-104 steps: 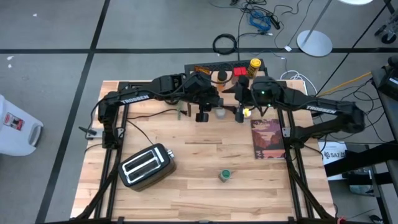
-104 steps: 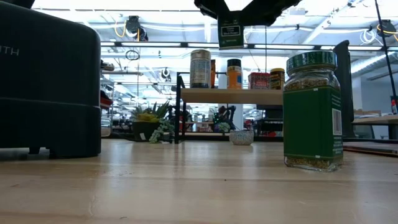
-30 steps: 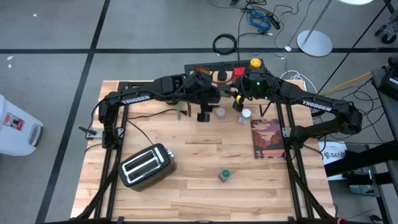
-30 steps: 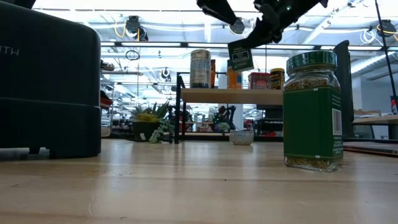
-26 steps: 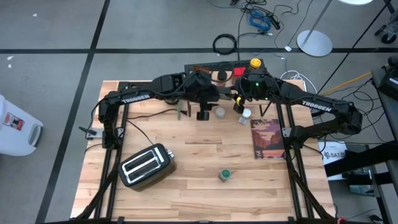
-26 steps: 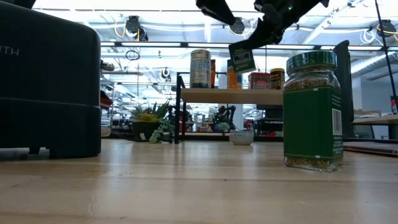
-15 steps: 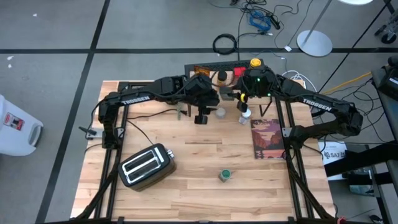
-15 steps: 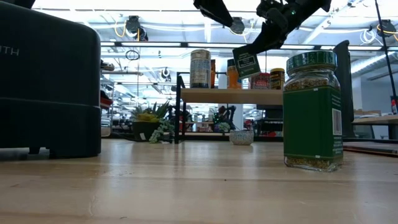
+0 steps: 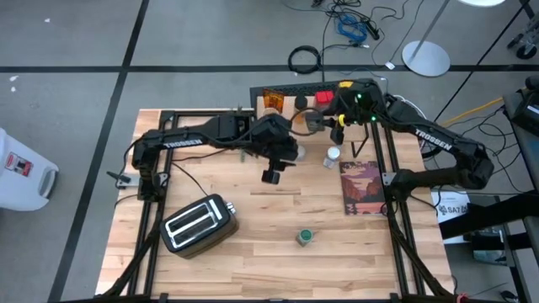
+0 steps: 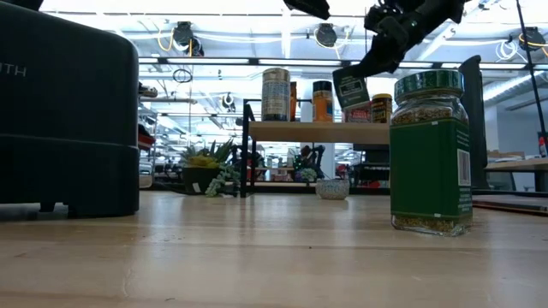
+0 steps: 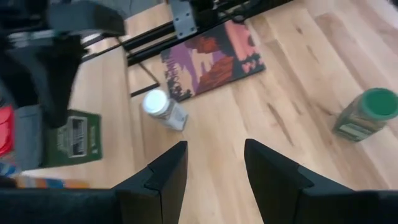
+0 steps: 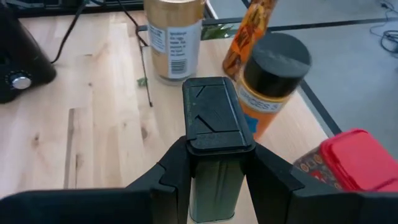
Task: Shelf spices
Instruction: Put the black seasoning can on the shelf, then put the green seasoning bottle on the shelf
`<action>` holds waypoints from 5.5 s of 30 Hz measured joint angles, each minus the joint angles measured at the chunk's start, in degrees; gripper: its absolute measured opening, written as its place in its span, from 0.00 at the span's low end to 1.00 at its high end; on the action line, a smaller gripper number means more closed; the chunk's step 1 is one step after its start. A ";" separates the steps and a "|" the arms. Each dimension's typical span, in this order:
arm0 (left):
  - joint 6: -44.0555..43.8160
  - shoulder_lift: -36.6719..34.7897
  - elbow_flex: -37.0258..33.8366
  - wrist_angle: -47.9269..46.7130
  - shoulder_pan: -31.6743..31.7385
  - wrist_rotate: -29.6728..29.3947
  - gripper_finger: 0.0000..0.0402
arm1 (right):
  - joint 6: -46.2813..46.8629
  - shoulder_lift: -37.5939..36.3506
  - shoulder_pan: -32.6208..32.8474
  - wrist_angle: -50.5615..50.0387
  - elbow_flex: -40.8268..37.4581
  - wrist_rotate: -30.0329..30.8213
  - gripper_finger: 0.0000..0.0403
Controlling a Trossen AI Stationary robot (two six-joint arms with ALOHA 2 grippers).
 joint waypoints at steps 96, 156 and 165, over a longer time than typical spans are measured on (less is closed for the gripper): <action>-1.70 -0.04 0.04 -3.15 -11.49 0.30 0.42 | -4.20 -29.83 -25.56 -9.08 -17.29 -8.47 0.62; -4.55 5.90 0.09 -3.82 -11.56 2.75 0.42 | 10.83 -35.28 -3.85 -20.52 -17.22 -22.23 0.62; -5.81 8.41 0.02 -2.40 -12.19 5.76 0.42 | 10.14 -27.64 0.07 -20.53 -17.22 -19.13 0.62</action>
